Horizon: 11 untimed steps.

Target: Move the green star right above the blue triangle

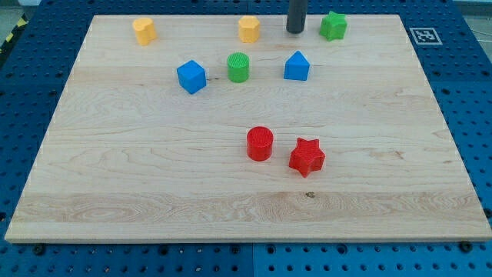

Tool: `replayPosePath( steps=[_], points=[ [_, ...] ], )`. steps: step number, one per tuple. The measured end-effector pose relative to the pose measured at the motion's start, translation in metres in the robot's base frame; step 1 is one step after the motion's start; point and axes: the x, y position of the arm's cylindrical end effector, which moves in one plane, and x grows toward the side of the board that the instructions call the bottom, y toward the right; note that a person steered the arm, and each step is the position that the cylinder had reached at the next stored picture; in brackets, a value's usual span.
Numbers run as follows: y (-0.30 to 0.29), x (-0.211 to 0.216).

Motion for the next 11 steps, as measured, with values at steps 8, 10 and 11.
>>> replayPosePath(
  steps=[8, 10, 11],
  points=[
    [0.122, 0.057],
    [0.095, 0.06],
    [0.08, 0.06]
  ],
)
